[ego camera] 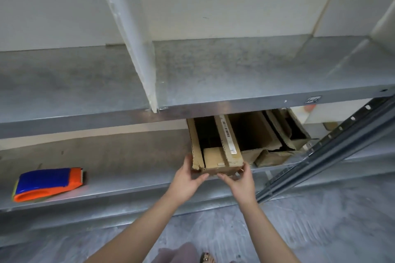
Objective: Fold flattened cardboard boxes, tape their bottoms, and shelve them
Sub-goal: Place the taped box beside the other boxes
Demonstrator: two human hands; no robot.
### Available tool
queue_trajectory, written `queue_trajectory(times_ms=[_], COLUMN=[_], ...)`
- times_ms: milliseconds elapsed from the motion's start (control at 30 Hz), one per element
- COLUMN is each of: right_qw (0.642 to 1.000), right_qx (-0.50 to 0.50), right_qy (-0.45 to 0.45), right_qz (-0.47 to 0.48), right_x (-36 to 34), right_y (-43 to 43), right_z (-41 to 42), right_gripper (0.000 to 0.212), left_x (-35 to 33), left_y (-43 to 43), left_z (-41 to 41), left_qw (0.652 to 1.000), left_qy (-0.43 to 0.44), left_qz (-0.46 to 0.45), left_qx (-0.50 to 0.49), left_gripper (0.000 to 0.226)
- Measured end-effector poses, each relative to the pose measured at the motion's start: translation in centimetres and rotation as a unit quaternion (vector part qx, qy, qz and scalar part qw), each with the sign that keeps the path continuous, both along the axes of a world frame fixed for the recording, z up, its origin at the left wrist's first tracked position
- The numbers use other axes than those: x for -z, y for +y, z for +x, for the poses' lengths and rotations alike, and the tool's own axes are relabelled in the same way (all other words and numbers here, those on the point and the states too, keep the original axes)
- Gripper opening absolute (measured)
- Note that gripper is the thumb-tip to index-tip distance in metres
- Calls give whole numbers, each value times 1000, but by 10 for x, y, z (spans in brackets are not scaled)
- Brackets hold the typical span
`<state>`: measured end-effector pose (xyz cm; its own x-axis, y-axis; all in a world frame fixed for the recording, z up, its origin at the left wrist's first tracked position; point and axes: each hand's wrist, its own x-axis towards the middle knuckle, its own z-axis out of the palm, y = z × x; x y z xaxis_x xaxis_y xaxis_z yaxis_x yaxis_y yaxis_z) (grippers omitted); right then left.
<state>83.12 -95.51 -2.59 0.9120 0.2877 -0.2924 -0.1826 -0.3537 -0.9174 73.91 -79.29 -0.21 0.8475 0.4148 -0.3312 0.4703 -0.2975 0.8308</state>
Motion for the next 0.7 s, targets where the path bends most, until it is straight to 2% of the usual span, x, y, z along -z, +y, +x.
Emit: queue_trajectory(times_ms=[133,267,367,533,600,700], right_qw=[999,997,995,995,990,968], right_qx=[35,49,65,56,35,-1], right_qy=[9,41,45,0,-46,-135], right_qz=[-26,-45,-61,-83,-126,-211], right_x=[9,12,14,9,6,-6], right_y=[5,11,13,5,-3,-13], right_z=[3,6,5,-15,-29,-48], right_gripper=[75,68,61,69,64,62], left_x=[8,13,12,11,11,5], left_y=[4,13,19,36,41,45], left_z=[12,17,14,-3,-16,-38], left_qw=[999,998,996,978,955,900], left_qy=[36,52,60,22,16,23], left_qz=[-9,-32,-31,136,224,357], left_qx=[0,2,51,155,196,248], left_gripper=[79,88,91,69,64,63])
